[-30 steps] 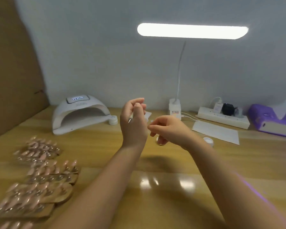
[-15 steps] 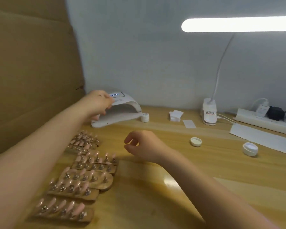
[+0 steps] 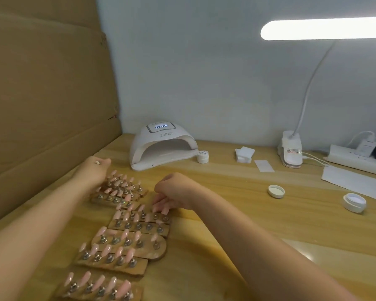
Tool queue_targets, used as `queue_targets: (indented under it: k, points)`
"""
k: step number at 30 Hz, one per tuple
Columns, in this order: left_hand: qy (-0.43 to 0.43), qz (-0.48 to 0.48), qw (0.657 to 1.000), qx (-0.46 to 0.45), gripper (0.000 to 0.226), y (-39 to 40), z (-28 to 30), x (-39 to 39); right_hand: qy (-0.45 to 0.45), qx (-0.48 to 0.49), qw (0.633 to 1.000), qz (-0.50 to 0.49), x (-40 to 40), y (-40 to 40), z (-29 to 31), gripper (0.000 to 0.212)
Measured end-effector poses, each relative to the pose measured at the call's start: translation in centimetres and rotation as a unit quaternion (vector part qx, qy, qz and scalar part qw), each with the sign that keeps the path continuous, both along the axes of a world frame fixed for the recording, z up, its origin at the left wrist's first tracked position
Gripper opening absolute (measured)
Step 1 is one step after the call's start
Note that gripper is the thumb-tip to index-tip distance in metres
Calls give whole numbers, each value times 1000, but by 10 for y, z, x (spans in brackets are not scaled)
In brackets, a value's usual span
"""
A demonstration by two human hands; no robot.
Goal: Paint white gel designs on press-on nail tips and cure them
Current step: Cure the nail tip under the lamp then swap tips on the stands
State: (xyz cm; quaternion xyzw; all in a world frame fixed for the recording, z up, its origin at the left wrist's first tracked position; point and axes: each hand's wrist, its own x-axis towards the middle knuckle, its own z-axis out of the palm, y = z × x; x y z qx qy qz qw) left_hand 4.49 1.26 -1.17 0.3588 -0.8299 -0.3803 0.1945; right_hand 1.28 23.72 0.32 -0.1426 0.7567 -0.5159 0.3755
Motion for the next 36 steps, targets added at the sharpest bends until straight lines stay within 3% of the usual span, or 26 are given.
queue_targets:
  k: [2,6,9,11,13,15,17,18,19,21,24,29,34,36]
  points:
    - [8,-9,1000,15,20,2,-2,-3,-17,9,1000,2,-1,-2,2,13]
    - [-32,-35,998,-45,21,3,-1,-3,-62,-36,997,-41,-3,-7,-1,15]
    - [-86,-62,992,-71,26,5,2,-4,-75,-76,993,-51,1,-12,-4,4]
    - [-112,-73,987,-87,32,6,3,-5,48,14,999,-12,0,-14,-5,15]
    - [-119,-82,985,-96,32,7,4,-6,180,126,976,1,8,-16,4,32]
    - [-115,-88,985,-93,29,9,5,-5,253,174,952,-9,10,-17,5,28]
    - [-108,-99,987,-69,27,16,5,-6,195,116,973,-27,3,-16,3,21]
    - [-108,-106,986,-64,26,20,4,-8,79,24,994,-72,-2,-16,-1,16]
    - [-114,-115,984,-70,24,25,4,-9,-12,-53,993,-106,-1,-13,-4,21]
    - [-125,-128,980,-87,22,34,6,-12,-55,-124,984,-113,10,-3,0,36]
    - [-115,-157,980,-43,22,45,10,-15,-60,-104,982,-144,10,5,-2,36]
    - [-135,-176,975,8,22,62,13,-22,-82,-70,979,-175,4,23,-4,15]
    - [-131,-190,967,103,19,91,18,-28,-18,-49,981,-185,1,48,-12,35]
    - [-126,-199,964,121,19,107,17,-28,65,4,989,-131,4,67,-10,40]
